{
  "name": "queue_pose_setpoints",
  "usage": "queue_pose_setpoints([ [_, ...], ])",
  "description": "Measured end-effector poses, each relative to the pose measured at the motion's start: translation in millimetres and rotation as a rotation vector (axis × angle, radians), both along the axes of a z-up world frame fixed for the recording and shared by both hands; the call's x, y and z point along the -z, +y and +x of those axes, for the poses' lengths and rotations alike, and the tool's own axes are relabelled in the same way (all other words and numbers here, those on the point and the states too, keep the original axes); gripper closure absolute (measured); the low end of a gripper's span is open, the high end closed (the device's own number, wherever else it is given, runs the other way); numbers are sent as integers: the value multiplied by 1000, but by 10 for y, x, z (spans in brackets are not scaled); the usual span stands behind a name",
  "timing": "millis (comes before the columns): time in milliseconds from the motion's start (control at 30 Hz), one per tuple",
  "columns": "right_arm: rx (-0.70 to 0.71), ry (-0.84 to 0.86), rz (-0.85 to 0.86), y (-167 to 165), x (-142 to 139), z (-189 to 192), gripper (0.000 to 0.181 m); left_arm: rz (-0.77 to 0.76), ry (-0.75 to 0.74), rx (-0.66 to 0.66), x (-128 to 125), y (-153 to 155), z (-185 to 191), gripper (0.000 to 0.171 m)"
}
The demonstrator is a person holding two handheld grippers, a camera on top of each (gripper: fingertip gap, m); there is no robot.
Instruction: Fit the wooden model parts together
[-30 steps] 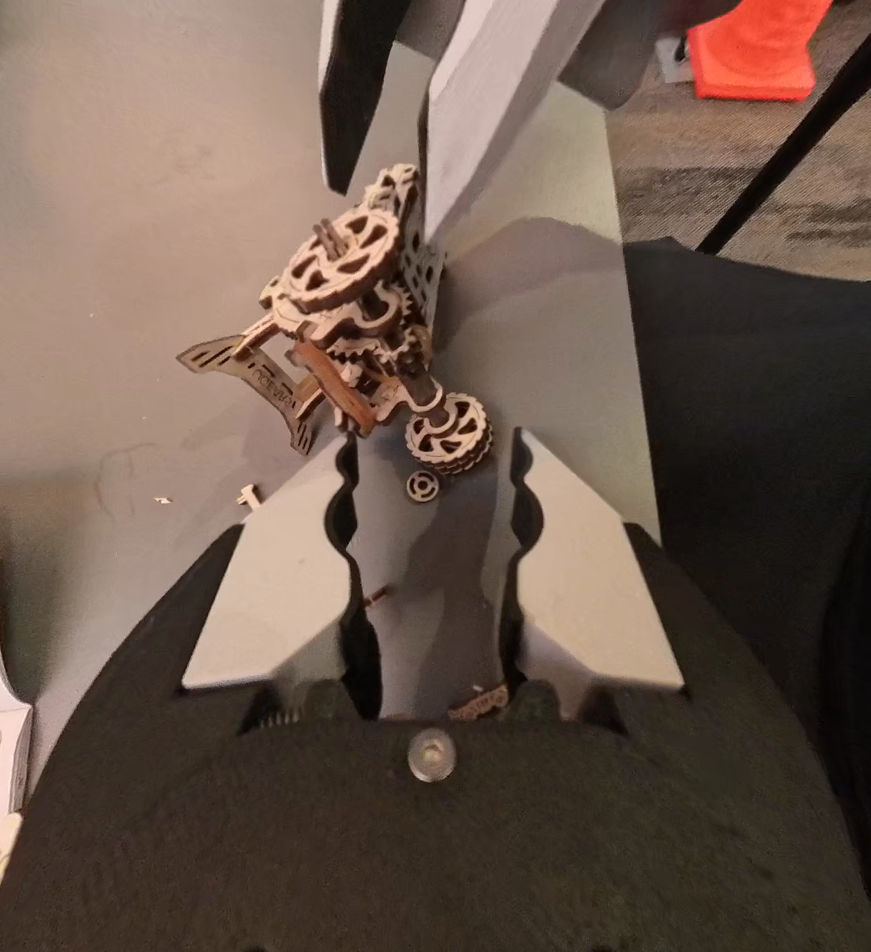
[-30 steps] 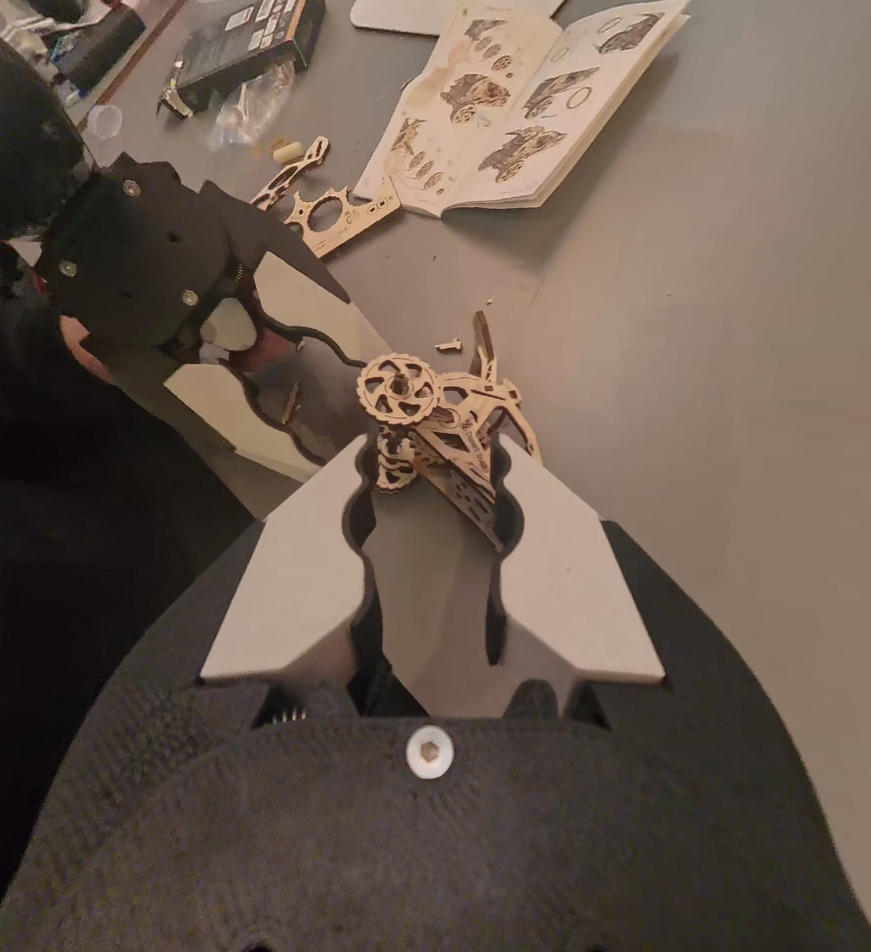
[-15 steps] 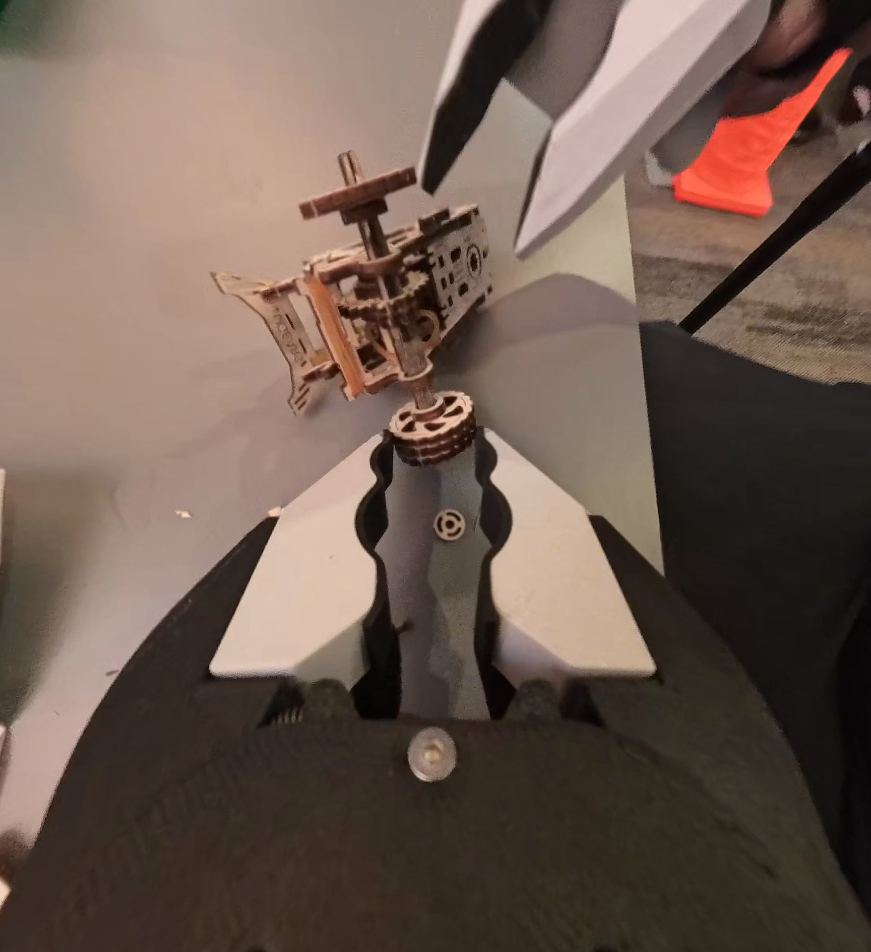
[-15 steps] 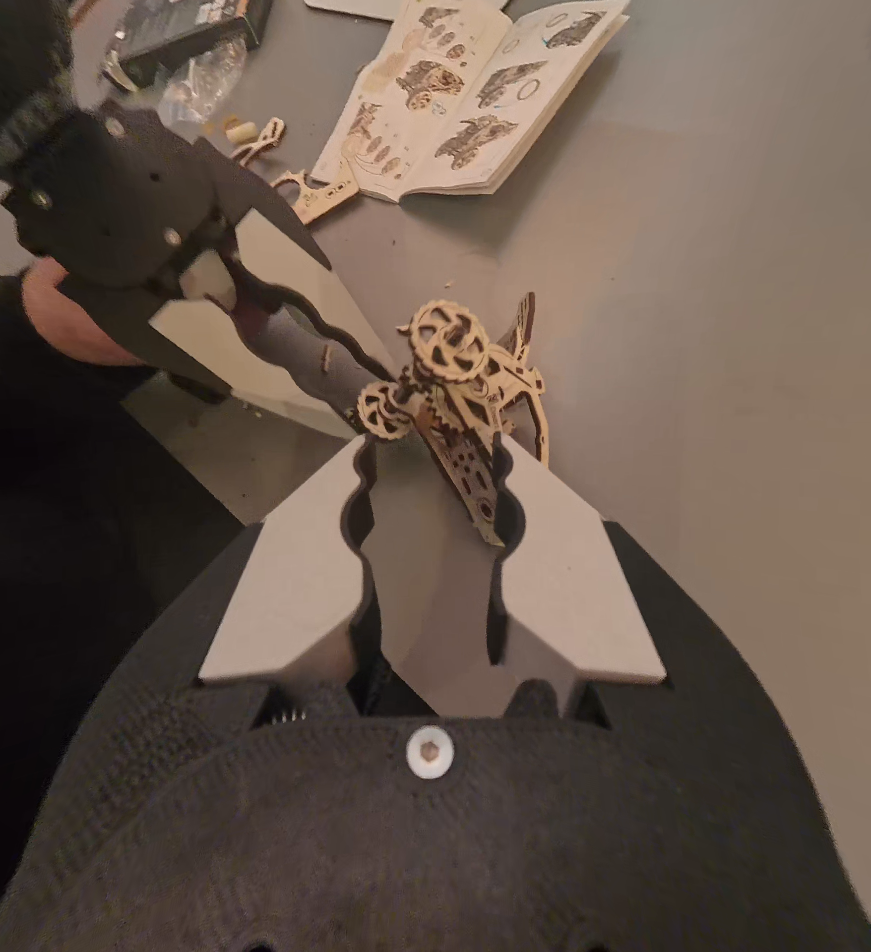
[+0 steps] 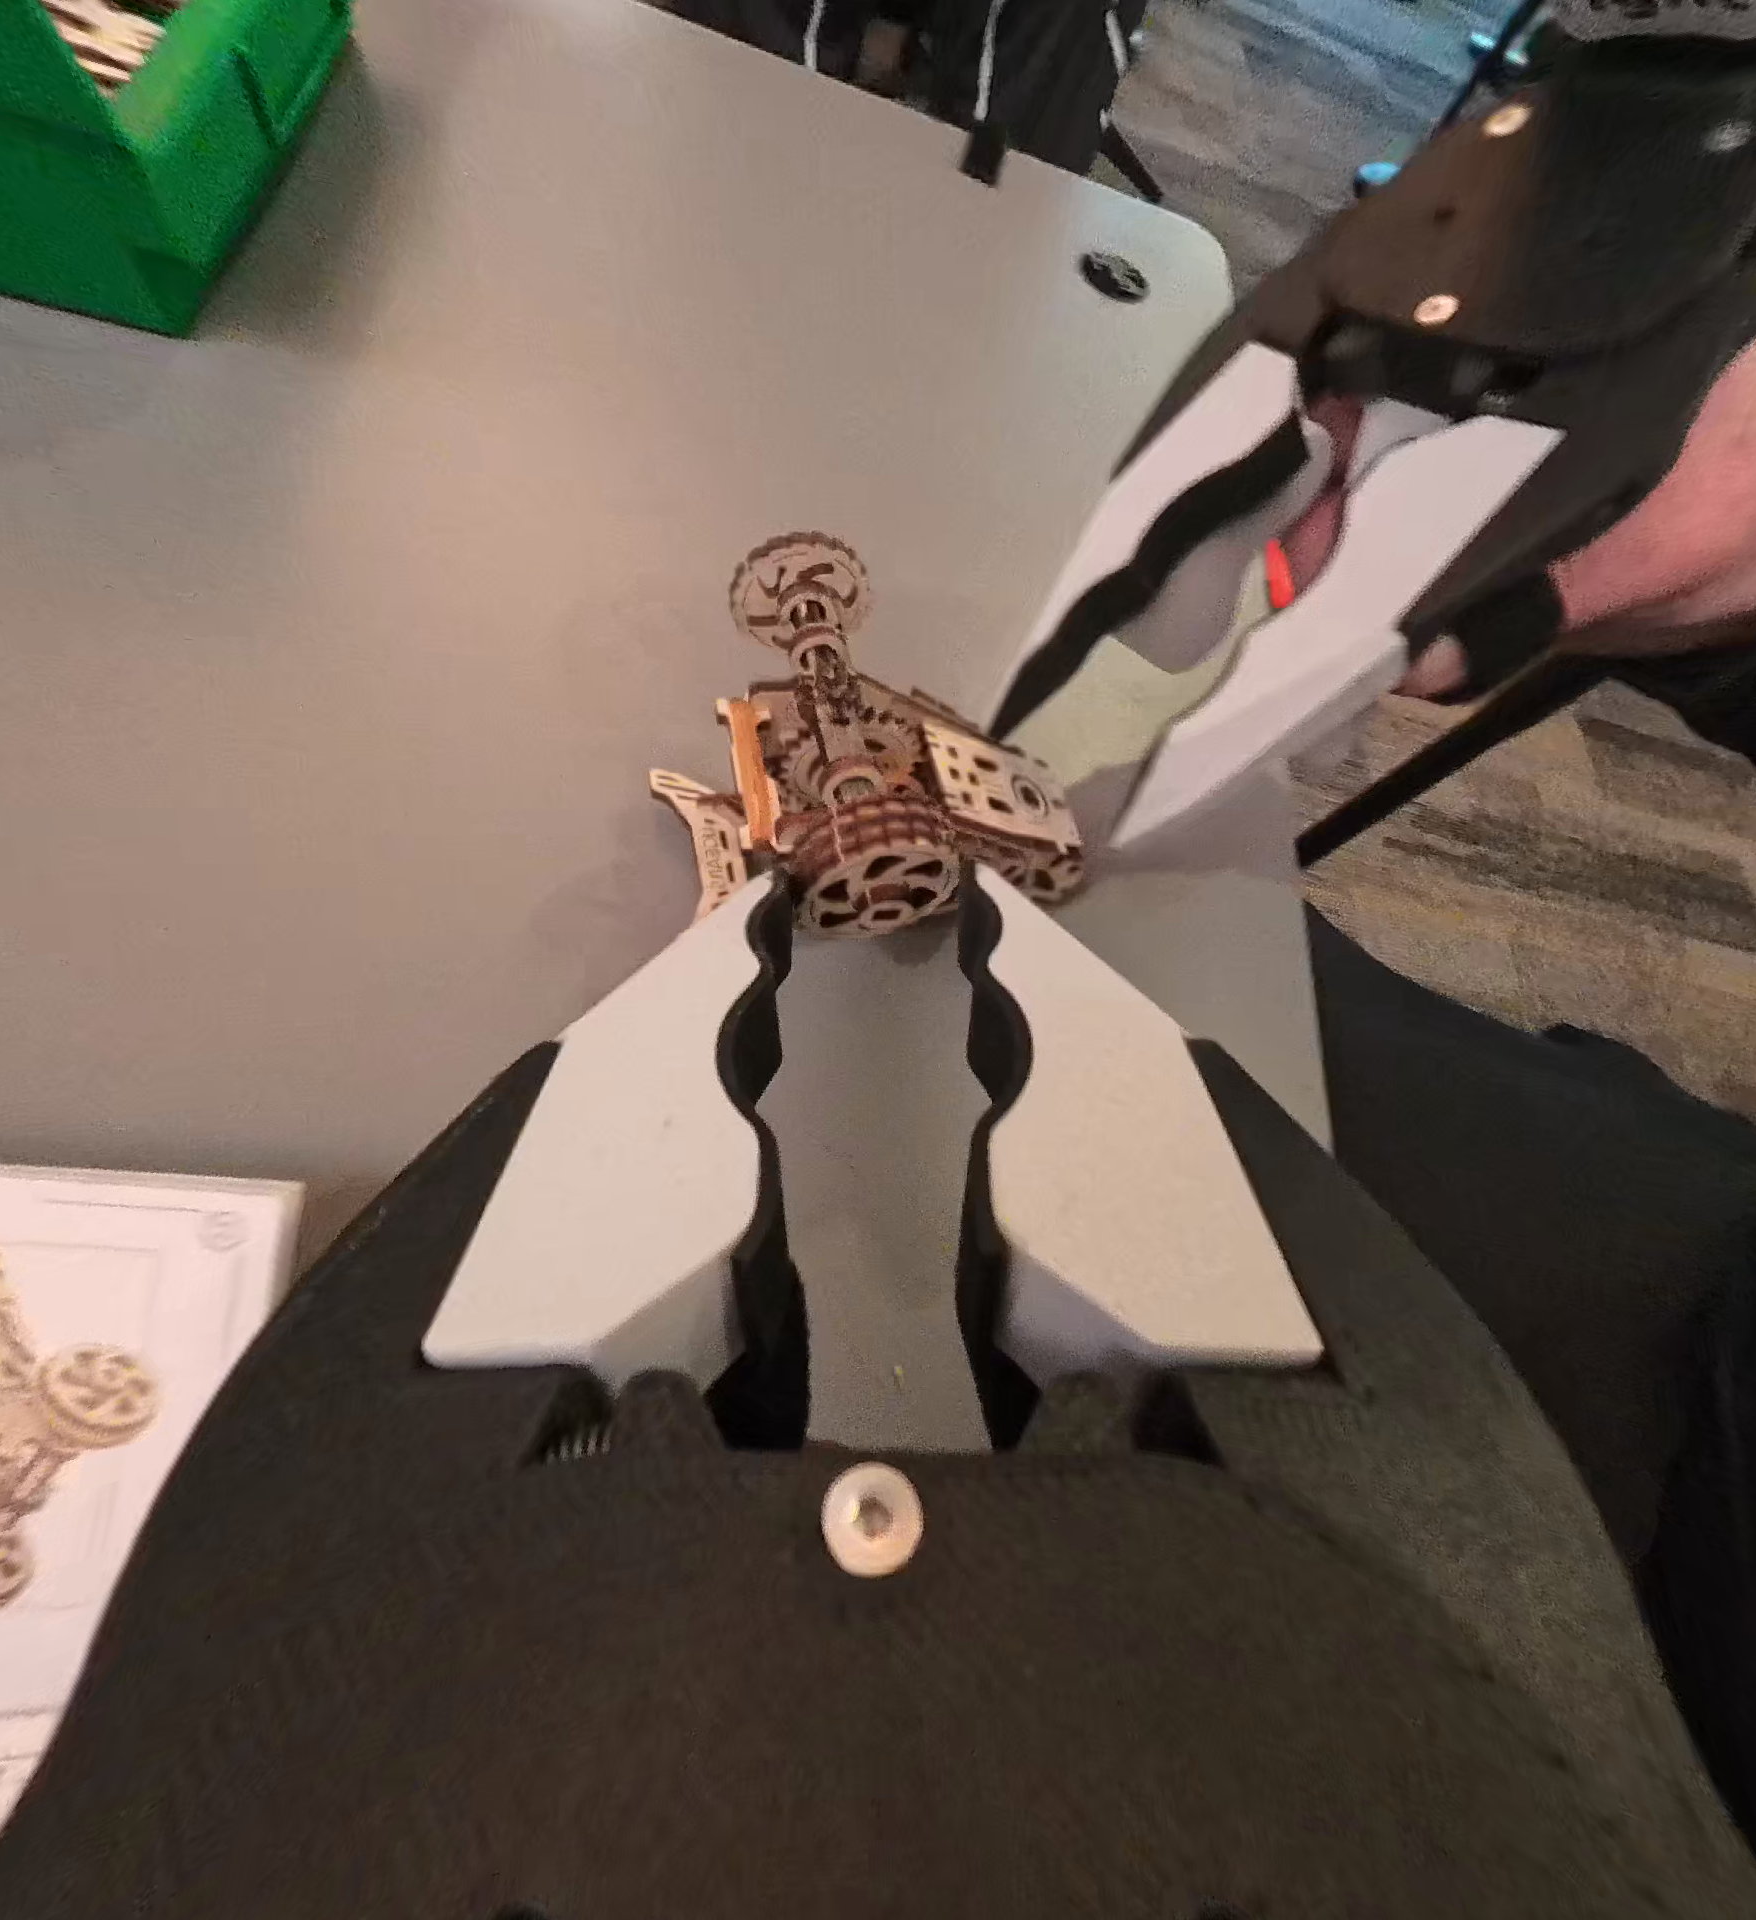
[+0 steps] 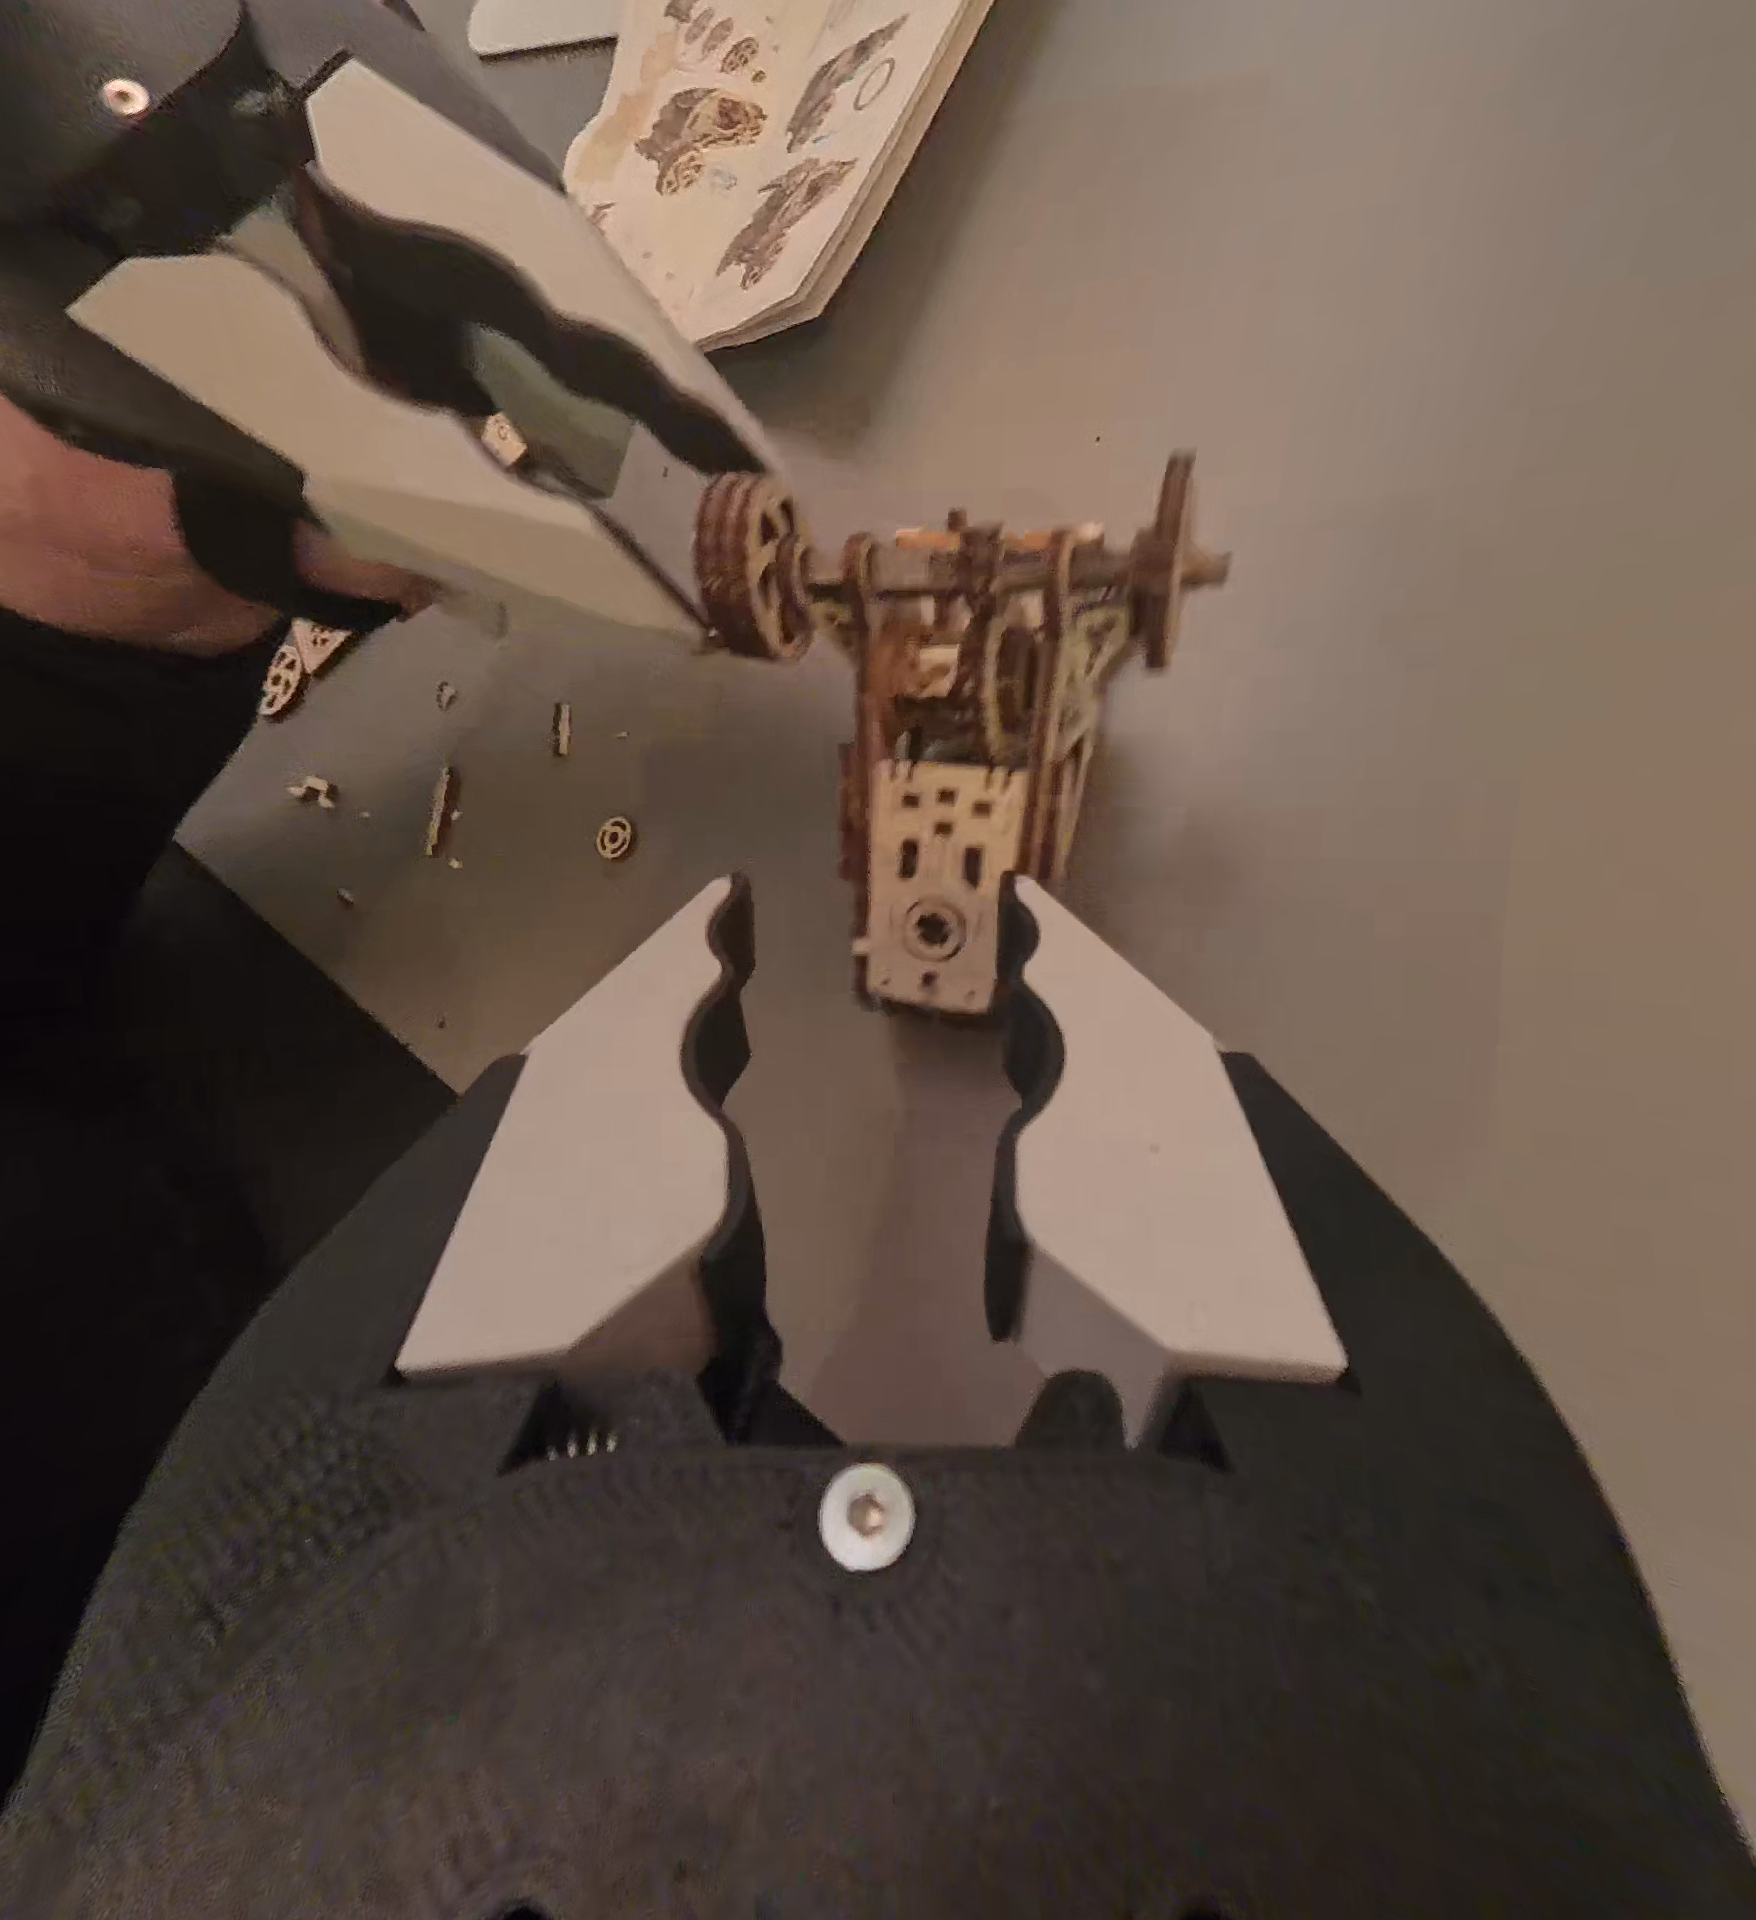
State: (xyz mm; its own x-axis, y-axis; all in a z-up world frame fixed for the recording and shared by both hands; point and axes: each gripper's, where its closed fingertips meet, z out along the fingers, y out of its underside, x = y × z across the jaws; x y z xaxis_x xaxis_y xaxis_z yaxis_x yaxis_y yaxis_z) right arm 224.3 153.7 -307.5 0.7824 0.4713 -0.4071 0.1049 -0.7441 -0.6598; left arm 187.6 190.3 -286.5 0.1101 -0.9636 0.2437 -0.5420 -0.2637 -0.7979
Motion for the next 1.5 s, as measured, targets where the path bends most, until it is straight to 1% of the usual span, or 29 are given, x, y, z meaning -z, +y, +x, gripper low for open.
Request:
queue_pose_setpoints([
  [67,4,-3,12,16,-4,29,135,26,-4,-35,-6,85,-10,144],
  [133,16,19,7,38,-26,56,134,24,-31,-40,-40,56,-44,148],
  [167,40,28,25,85,-54,85,134,22,-45,-49,-52,48,-68,147],
  [233,53,-15,42,151,-23,140,133,12,-76,-73,-76,50,-106,144],
  [267,47,-51,43,174,28,159,131,-6,-75,-74,-69,28,-127,140],
  [333,45,-100,70,226,85,178,133,0,-63,-61,-46,-43,-169,139],
  [400,37,-87,59,233,98,135,133,31,-24,-52,18,-78,-234,137],
  [433,36,-94,48,236,132,125,133,30,-25,-60,24,-79,-253,140],
  [500,12,-100,-10,182,223,74,141,4,-68,-63,-12,-96,-241,147],
  [567,-16,-61,-47,127,226,-20,145,14,-47,-74,53,-47,-233,156],
  [633,-25,-18,-71,98,206,-102,143,46,-26,-99,109,51,-232,162],
  [700,-90,24,-90,3,163,-239,143,34,-56,-116,69,118,-229,166],
  [767,-187,81,-111,-132,125,-408,142,62,-84,-166,8,248,-263,167],
  [800,-179,62,-121,-134,166,-396,140,58,-91,-167,-8,268,-282,167],
  [867,-182,74,-117,-140,148,-379,137,44,-105,-186,-39,317,-335,155],
  [933,-121,81,-85,-61,76,-262,135,30,-144,-179,-92,300,-359,150],
  [1000,-76,101,-47,9,-22,-160,134,41,-155,-185,-103,314,-353,137],
  [1133,-6,54,27,126,-82,61,130,80,-195,-183,-169,304,-298,131],
  [1200,13,-10,121,201,-167,144,129,73,-184,-162,-136,250,-256,123],
  [1267,-5,-64,218,252,-271,123,128,86,-120,-154,-17,215,-217,114],
  [1333,-63,-95,320,280,-369,-12,128,97,-65,-161,116,193,-177,105],
  [1367,-96,-133,346,280,-358,-75,129,94,-58,-159,159,172,-151,103],
  [1433,-138,-258,355,277,-239,-118,125,100,-29,-168,253,163,-131,103],
  [1500,-188,-340,369,232,-164,-164,130,118,6,-169,342,150,-128,103],
])
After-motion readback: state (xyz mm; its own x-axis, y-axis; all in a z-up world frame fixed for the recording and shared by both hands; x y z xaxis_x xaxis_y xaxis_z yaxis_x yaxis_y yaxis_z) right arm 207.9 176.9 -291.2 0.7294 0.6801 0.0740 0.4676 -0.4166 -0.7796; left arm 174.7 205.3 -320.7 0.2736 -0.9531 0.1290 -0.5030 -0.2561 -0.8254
